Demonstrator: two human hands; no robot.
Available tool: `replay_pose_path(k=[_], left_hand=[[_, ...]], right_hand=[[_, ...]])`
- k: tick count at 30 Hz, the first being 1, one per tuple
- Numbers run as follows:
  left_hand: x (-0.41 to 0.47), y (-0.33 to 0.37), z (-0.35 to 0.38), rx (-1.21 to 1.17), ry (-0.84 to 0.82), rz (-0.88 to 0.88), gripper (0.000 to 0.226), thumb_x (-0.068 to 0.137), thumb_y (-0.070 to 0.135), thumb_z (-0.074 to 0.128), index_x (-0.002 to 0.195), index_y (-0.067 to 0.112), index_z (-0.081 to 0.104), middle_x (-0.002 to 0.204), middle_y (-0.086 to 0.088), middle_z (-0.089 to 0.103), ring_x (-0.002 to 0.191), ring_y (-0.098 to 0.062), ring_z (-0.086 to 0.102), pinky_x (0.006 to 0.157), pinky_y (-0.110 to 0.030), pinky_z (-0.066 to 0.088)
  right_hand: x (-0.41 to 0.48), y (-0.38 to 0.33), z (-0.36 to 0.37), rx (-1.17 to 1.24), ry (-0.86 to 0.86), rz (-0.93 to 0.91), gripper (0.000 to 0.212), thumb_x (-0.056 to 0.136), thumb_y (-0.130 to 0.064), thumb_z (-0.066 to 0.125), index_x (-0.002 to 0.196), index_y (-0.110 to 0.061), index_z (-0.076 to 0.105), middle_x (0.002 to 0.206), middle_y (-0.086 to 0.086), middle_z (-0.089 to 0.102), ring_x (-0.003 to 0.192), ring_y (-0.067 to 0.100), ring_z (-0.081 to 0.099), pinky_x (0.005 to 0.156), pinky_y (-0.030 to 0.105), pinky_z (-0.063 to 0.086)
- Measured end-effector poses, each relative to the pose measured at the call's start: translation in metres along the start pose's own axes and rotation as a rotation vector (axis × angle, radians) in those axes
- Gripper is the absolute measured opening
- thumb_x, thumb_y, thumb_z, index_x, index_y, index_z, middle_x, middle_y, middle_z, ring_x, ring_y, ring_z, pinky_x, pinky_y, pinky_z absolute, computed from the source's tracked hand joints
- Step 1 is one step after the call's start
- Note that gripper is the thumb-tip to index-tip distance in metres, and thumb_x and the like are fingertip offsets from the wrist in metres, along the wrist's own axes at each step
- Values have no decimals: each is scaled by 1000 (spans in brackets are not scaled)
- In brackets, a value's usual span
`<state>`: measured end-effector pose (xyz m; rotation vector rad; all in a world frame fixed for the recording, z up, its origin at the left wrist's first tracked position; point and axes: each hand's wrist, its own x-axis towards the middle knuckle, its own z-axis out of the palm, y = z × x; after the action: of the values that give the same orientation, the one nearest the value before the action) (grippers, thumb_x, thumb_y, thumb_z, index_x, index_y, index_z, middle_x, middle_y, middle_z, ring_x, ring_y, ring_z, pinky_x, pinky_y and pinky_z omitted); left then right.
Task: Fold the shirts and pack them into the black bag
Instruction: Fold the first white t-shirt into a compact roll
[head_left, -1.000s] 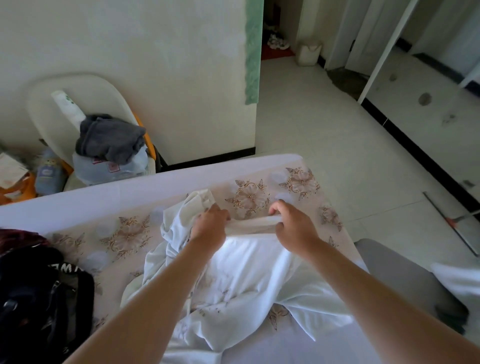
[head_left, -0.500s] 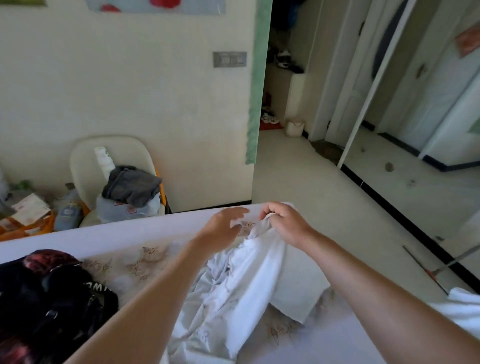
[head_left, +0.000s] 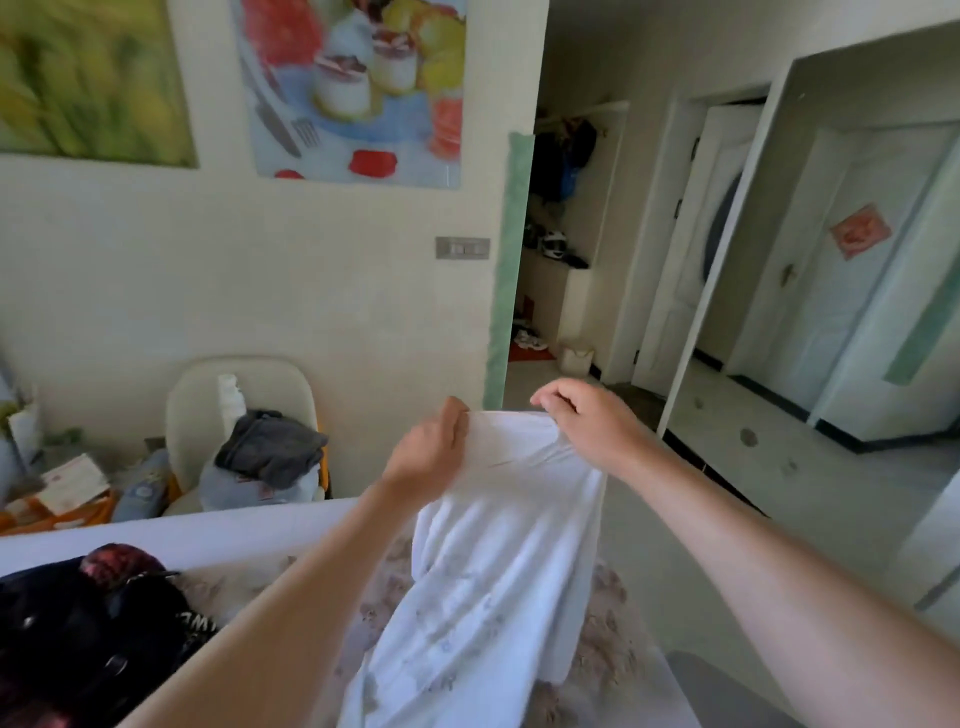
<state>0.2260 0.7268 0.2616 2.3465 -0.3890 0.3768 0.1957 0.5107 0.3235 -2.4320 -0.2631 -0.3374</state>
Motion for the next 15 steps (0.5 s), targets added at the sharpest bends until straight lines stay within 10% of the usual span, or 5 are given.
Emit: replay_pose_path(k=[9, 15], left_hand=[[16, 57, -115, 462, -161, -120, 45, 94, 56, 51, 69, 18, 54, 72, 2, 59, 70, -18, 53, 58, -30, 37], [-10, 79, -137, -275, -67, -236, 28, 89, 33, 70, 75, 12, 58, 70, 0, 59, 67, -16, 58, 64, -26, 50]], right_hand=[[16, -45, -77, -272, 60, -123, 13, 96, -38, 55, 86, -29, 59, 77, -9, 63, 74, 13, 58, 63, 29, 40], [23, -67, -106, -200, 86, -192, 24, 102, -29, 47, 78, -26, 50, 67, -4, 54, 62, 19, 51, 53, 32, 30]])
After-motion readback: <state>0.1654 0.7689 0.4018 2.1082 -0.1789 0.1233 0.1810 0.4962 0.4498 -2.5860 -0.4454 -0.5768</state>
